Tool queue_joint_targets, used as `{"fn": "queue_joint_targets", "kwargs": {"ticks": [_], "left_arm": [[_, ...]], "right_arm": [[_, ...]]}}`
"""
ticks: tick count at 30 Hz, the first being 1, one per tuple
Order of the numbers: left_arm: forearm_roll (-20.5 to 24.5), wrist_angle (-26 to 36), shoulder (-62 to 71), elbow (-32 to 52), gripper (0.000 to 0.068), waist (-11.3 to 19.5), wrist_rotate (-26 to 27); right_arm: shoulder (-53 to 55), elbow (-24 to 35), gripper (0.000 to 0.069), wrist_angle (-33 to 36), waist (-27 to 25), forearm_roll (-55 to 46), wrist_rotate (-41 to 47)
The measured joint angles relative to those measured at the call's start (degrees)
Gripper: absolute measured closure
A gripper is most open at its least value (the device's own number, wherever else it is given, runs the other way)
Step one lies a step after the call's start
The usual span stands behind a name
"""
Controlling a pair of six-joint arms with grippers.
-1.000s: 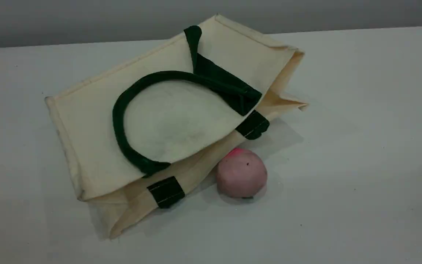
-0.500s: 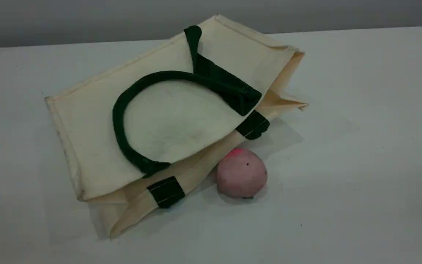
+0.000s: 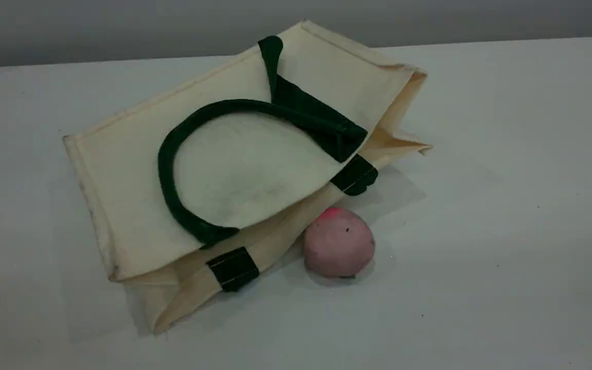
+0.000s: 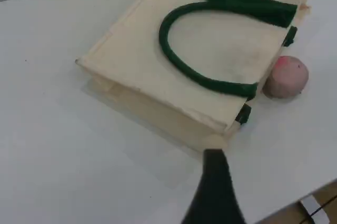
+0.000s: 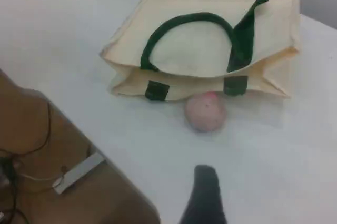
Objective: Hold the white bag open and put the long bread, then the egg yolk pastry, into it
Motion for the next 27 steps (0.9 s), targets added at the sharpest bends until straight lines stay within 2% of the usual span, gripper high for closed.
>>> {"fn": "queue_joint_targets", "kwargs": {"ticks": [4, 10, 14, 19, 23, 27], "left_arm": [[-0.08, 0.13, 0.00, 0.00, 0.0177, 0.77, 0.00], [-0.34, 0.17, 0.00, -0.05, 0.0177, 2.85, 0.34], [-0.39, 0.17, 0.00, -0.05, 0.0177, 6.58, 0.37], [-0.39, 0.17, 0.00, -0.05, 0.0177, 13.86, 0.37], [-0.32, 0.17, 0.00, -0.05, 0.0177, 18.41, 0.41], [-0.32, 0.17, 0.00, -0.05, 0.0177, 18.52, 0.41]], "right_arm": [[0.00, 0.00, 0.0167, 0.00, -3.01, 0.26, 0.00], [0.00, 0.04, 0.0167, 0.00, -16.35, 0.26, -0.05], [0.00, 0.04, 0.0167, 0.00, -26.58, 0.26, -0.05], [0.00, 0.04, 0.0167, 0.00, -36.98, 0.26, -0.05], [0.00, 0.04, 0.0167, 0.00, -40.91, 0.26, -0.05], [0.00, 0.04, 0.0167, 0.00, -41.21, 0.26, -0.11]]}}
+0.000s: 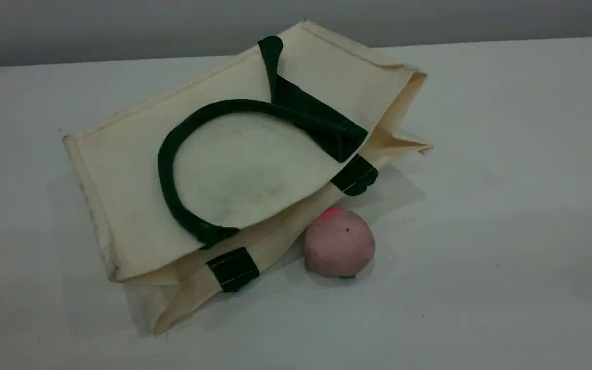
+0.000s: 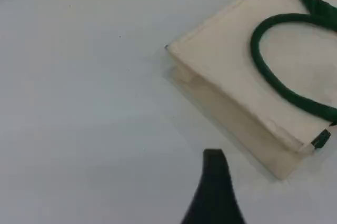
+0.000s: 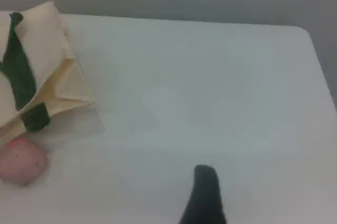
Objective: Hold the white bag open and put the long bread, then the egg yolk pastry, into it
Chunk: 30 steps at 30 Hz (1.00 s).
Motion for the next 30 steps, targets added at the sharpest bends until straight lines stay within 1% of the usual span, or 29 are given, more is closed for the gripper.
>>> {"fn": "queue_joint_targets", "kwargs": {"ticks": [17, 20, 30], "left_arm": [[0.00, 0.00, 0.00, 0.00, 0.0177, -0.05, 0.00], [0.05, -0.05, 0.00, 0.00, 0.0177, 0.65, 0.00], [0.05, -0.05, 0.00, 0.00, 0.0177, 0.65, 0.00]], "right_arm": [[0.00, 0.00, 0.0170, 0.00, 0.05, 0.00, 0.00], [0.00, 0.00, 0.0170, 0.00, 0.05, 0.00, 0.00], [0.00, 0.00, 0.0171, 0.00, -2.23, 0.01, 0.06]]}}
